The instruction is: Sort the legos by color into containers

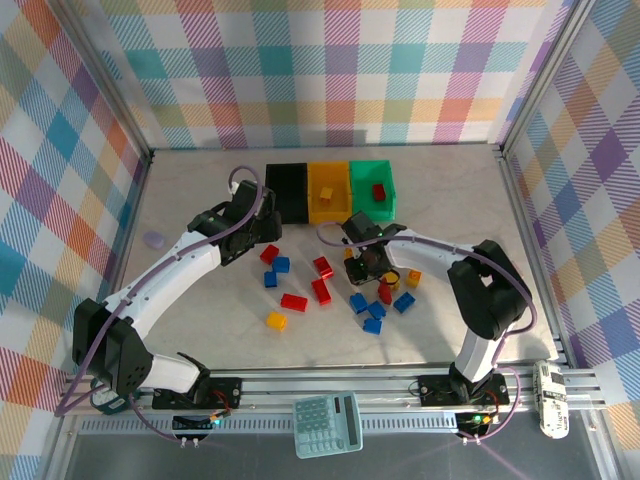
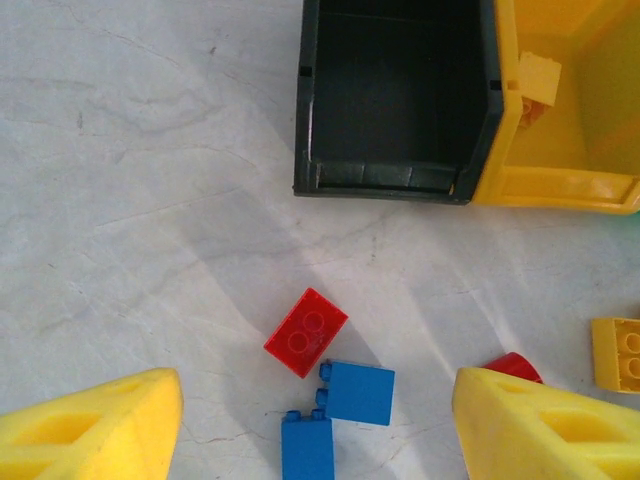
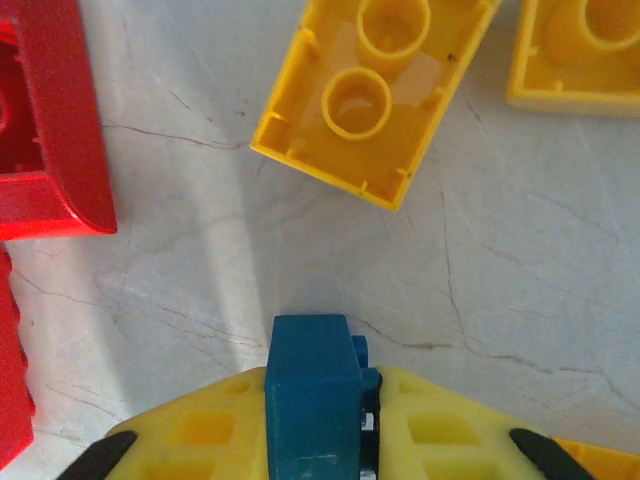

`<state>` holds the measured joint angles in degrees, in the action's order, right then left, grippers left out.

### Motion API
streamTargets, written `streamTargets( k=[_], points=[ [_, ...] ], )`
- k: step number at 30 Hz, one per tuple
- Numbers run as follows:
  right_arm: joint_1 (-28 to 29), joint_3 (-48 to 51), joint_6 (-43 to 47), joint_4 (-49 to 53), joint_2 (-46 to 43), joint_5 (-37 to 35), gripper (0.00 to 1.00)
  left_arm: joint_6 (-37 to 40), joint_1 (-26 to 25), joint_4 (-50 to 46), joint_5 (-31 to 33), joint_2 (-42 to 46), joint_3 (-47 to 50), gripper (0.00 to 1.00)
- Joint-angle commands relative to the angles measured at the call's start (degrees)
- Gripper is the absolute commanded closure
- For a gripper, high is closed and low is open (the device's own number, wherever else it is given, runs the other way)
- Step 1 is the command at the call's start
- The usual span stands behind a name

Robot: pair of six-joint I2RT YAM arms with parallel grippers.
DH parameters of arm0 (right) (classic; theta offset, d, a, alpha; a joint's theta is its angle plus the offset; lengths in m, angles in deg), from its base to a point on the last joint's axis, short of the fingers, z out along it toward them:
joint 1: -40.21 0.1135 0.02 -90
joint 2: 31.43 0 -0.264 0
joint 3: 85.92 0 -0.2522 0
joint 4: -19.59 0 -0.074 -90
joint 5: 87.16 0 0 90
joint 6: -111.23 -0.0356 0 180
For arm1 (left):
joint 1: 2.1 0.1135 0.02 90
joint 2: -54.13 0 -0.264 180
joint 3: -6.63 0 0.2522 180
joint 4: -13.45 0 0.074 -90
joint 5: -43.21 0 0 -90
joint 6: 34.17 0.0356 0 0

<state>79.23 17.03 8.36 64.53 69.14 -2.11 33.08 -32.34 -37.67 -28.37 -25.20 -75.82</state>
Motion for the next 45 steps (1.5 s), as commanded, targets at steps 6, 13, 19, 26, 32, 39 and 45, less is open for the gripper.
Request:
streamTargets(
  k=[6,13,19,26,32,39,45],
  points=[
    [0.35,-8.05,4.54,5.92,-3.01,0.67,0.8,-2.21,-0.26,-2.22,0.97,2.07,0.22,0.28],
    [0.34,-22.81,6.09,6.26,1.15,3.48,0.82,-10.17,-1.58,0.34,-2.0,2.0,3.96,0.29],
    [0.35,-39.83,5.91,6.99,12.1,4.15,0.83,-14.42,-2.54,-3.03,0.52,2.72,4.64,0.3],
    [0.26,-59.88,5.84,9.78,26.78,3.92,0.84,-16.03,-3.31,-3.83,1.21,5.83,6.83,0.3],
    [0.08,-69.77,4.92,8.24,35.23,2.69,0.83,-17.15,-4.08,-4.03,0.56,6.47,7.73,0.3],
    [0.0,-80.3,4.85,6.92,43.1,1.26,0.8,-17.51,-4.74,-4.08,0.32,6.28,8.22,0.3],
    [-0.81,-87.68,4.96,8.21,46.16,1.52,0.53,-17.1,-4.92,-4.72,0.21,6.0,7.95,0.29]
  ],
)
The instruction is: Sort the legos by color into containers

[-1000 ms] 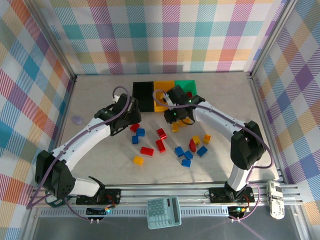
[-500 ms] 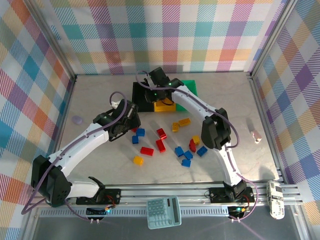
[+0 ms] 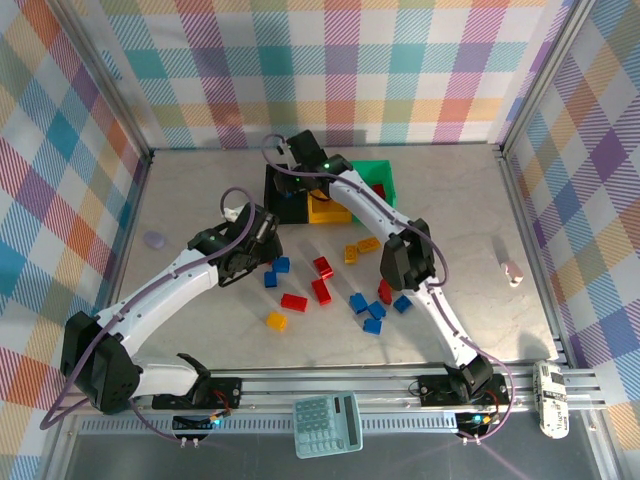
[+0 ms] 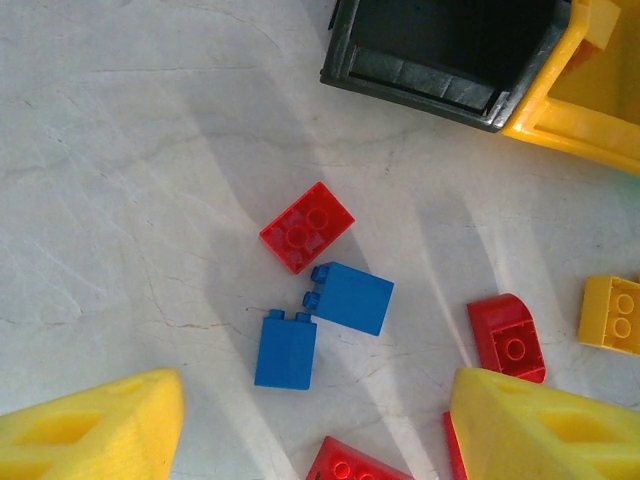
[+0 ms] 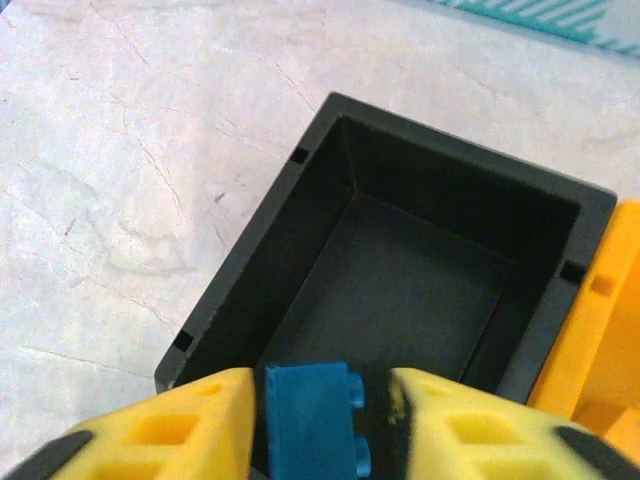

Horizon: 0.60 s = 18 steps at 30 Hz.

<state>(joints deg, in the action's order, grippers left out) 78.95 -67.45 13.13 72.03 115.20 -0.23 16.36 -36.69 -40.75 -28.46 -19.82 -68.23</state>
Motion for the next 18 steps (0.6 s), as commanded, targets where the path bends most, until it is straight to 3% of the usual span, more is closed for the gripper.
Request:
streamTargets(
  k=[1,9,18],
  points=[
    [-0.68,-3.23,0.19,1.16,-0.46,-0.44,0.51,-0.28,-0.52,-1.82,0.31,0.35,0.24,0.29],
    [-1.3,6.99,2.88,4.85,-12.83,-1.29,0.5,1.2,-0.64,-0.66,-1.17,-3.67,-1.08,0.3],
    [-5.69,51.66,-1.04,-4.73,-45.28,0.61,0.49,1.86,-2.41,4.2,-5.55,-11.95,-2.89,0.33]
  ],
)
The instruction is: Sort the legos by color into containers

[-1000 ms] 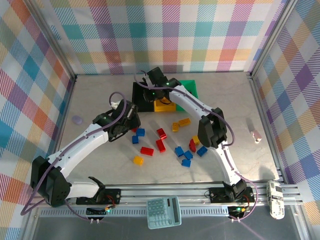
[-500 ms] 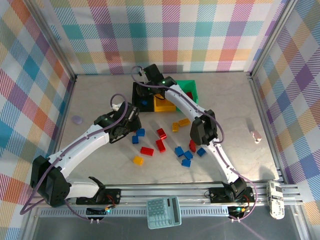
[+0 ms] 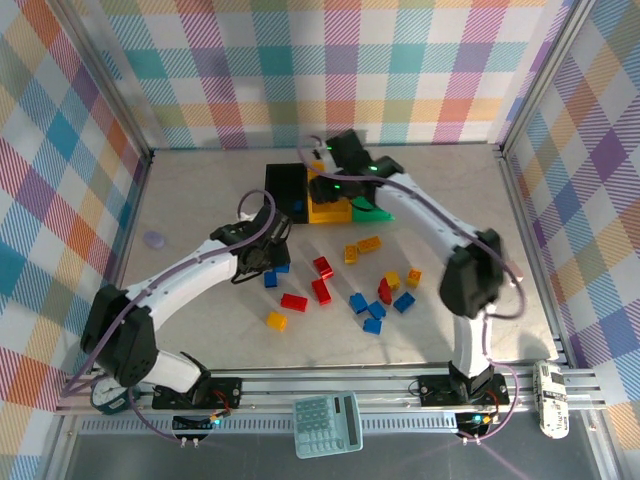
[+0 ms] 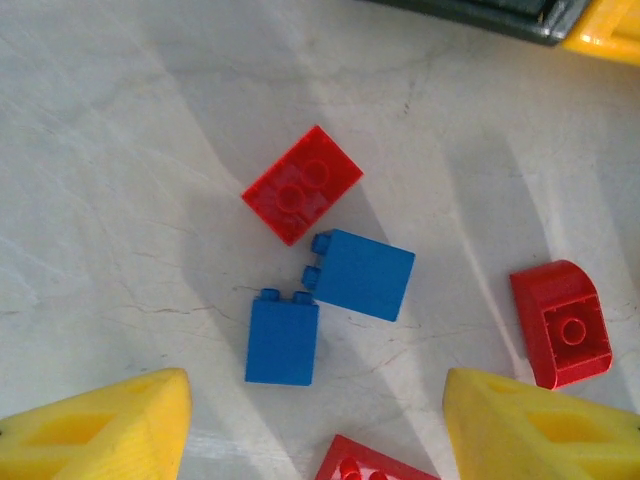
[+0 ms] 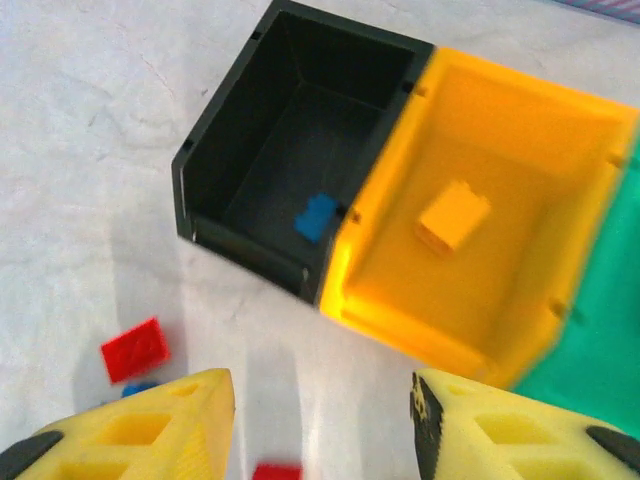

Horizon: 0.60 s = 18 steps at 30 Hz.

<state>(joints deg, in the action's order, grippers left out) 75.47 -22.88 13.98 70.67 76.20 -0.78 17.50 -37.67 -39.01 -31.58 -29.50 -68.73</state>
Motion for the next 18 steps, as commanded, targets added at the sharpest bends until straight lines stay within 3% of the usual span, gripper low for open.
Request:
streamTargets(
  k=[1,8,18],
  points=[
    [-2.88,10.94,-2.24,-3.57,-9.22,1.16,0.49,0.63,-2.13,2.57,-2.6,-3.92,-3.44,0.33],
    [-5.55,30.55,-5.91,-3.67,-23.58,0.52,0.49,-1.21,-6.89,1.0,-2.63,-15.37,-12.16,0.32],
    [-8.63,39.76,-9.21,-0.51,-32.38,-1.82,0.46,1.73,-11.13,6.06,-6.26,-24.22,-20.46,0.28]
  ],
)
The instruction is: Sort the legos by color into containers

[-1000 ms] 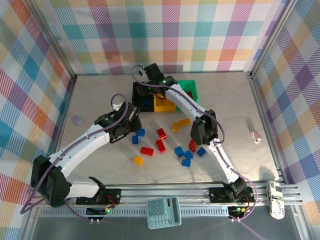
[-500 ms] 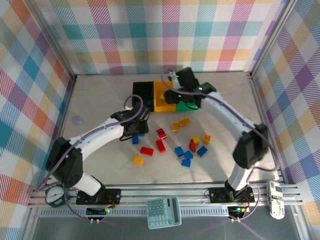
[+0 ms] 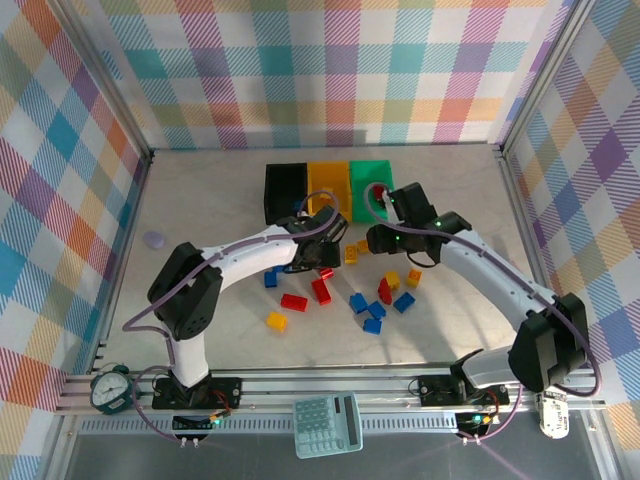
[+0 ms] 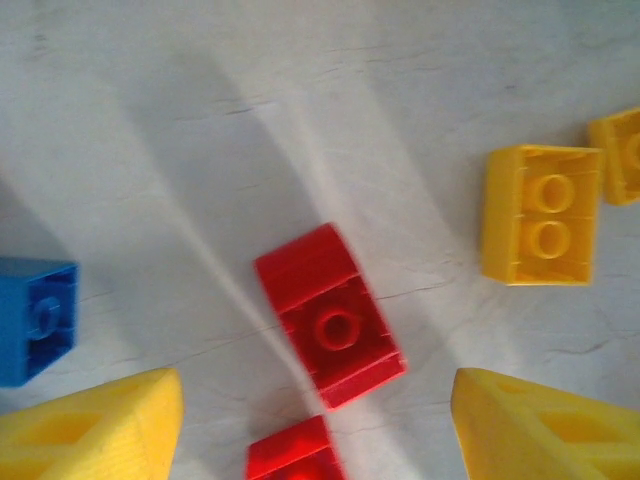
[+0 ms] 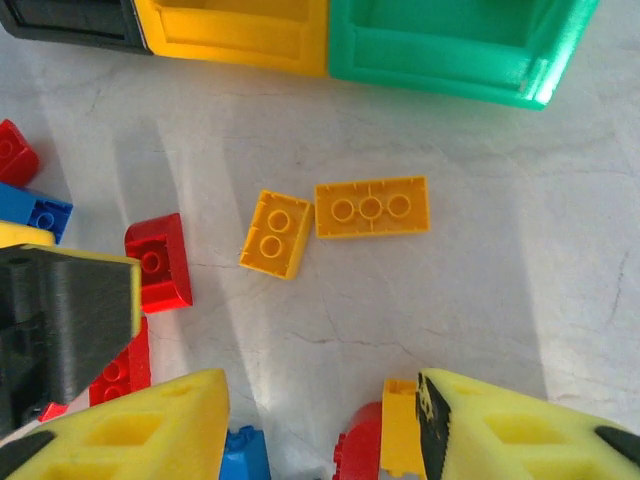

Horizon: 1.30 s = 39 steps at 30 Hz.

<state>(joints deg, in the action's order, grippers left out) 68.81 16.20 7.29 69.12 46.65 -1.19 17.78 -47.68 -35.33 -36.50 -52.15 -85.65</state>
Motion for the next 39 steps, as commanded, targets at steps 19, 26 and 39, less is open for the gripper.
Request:
streamTargets(
  k=[19,26,39],
  points=[
    [-17.44,5.76,-3.96,3.34,-15.94,10.45,0.44,12.46,-1.59,4.67,-7.81,-17.5,-17.98,0.36],
    [-17.74,5.85,-4.05,3.69,-16.6,10.54,0.44,13.24,-1.53,2.84,-6.33,-19.78,-19.66,0.42],
    [-18.11,6.1,-3.79,3.87,-17.26,10.45,0.43,15.35,-1.53,1.58,-3.41,-19.66,-19.59,0.57]
  ],
)
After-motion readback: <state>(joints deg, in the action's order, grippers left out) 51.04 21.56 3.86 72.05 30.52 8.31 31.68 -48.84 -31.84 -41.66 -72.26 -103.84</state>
